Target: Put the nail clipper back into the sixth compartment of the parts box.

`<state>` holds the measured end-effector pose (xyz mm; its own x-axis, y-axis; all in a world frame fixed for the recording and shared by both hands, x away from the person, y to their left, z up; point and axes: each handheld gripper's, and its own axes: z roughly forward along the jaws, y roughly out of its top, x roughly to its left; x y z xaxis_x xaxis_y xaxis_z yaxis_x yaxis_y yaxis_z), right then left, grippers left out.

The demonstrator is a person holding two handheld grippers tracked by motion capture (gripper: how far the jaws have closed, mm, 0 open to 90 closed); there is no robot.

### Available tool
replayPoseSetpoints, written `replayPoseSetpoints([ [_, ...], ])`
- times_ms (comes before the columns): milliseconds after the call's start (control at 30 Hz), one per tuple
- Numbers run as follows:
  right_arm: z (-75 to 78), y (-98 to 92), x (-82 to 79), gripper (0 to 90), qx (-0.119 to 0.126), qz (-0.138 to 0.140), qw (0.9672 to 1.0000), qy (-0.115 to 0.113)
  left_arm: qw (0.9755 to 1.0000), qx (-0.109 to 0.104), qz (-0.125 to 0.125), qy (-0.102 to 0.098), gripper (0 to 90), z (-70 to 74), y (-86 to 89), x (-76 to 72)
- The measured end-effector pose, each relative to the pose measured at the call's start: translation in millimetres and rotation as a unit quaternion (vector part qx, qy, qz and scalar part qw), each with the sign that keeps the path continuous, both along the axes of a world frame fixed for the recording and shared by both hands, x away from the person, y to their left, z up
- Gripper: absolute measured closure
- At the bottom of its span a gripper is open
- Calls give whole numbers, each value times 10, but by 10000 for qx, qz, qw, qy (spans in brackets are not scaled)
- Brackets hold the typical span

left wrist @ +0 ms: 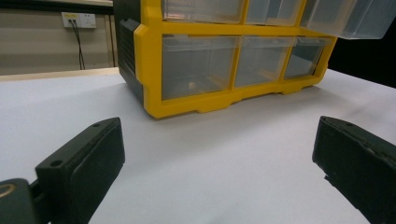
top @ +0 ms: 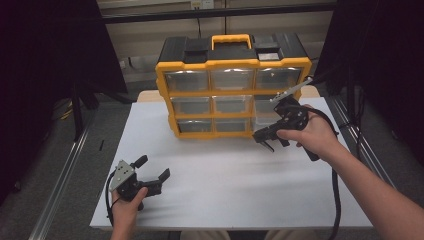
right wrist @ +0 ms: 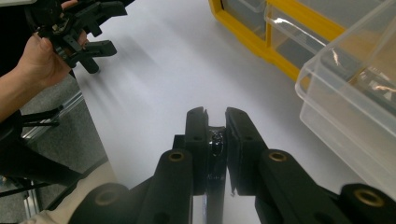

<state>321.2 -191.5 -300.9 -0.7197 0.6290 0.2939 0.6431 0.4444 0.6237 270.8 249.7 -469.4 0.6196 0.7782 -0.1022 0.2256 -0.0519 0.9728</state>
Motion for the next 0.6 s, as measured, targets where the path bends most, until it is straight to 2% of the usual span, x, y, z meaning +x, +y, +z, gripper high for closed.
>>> replayPoseSetpoints([
  [267,76,-50,26,799,10,-36,10000,50,10000,12,-23,-4,24,-1,-6,2],
  [600,166,-130,42,799,29,-119,9999,-8,10000,9,-16,2,24,-2,-11,0],
])
